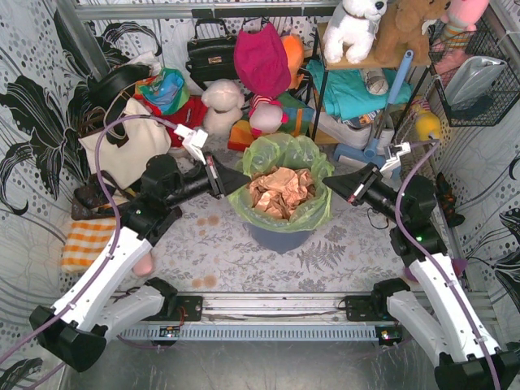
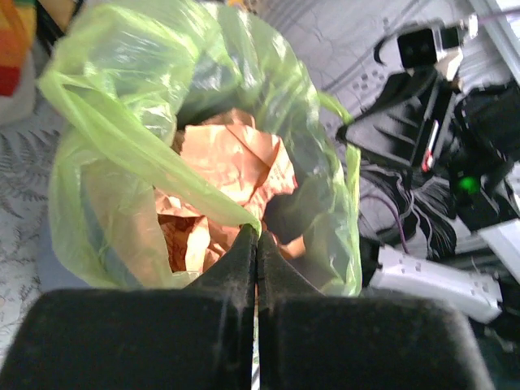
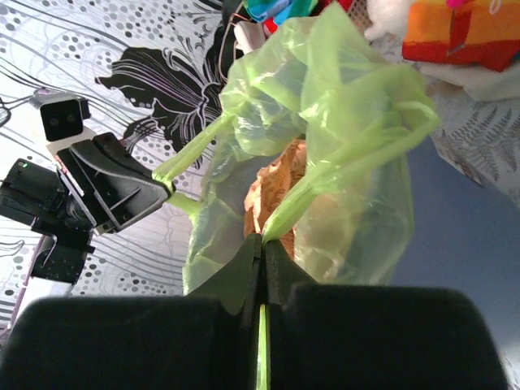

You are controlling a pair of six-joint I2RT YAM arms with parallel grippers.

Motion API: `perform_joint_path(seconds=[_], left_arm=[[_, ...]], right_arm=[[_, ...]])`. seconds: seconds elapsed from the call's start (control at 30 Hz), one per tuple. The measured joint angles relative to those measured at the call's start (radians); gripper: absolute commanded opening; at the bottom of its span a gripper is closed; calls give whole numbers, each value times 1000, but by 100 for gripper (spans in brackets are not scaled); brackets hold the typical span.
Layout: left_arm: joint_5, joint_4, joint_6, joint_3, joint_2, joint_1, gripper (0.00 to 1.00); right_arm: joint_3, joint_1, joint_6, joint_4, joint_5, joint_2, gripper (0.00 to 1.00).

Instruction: Tie the trash bag

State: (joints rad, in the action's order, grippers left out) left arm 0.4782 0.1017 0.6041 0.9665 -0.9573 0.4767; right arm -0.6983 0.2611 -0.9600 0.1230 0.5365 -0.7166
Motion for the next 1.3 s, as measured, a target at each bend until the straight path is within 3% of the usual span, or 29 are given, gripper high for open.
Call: perform_joint_path(seconds=[0.37, 0.6, 0.93, 1.3], left_arm=[[249, 67, -81, -46, 35, -21, 0], [347, -106, 55, 18, -69, -107, 0], [387, -255, 199, 175, -120, -164, 0], [361, -230, 193, 127, -195, -183, 0]], right_arm=[[16, 0, 18, -81, -15, 53, 0], [-43, 0, -16, 21, -20, -38, 0], [-214, 0, -14, 95, -29, -108, 0], [-182, 0, 42, -1, -99, -108, 0]])
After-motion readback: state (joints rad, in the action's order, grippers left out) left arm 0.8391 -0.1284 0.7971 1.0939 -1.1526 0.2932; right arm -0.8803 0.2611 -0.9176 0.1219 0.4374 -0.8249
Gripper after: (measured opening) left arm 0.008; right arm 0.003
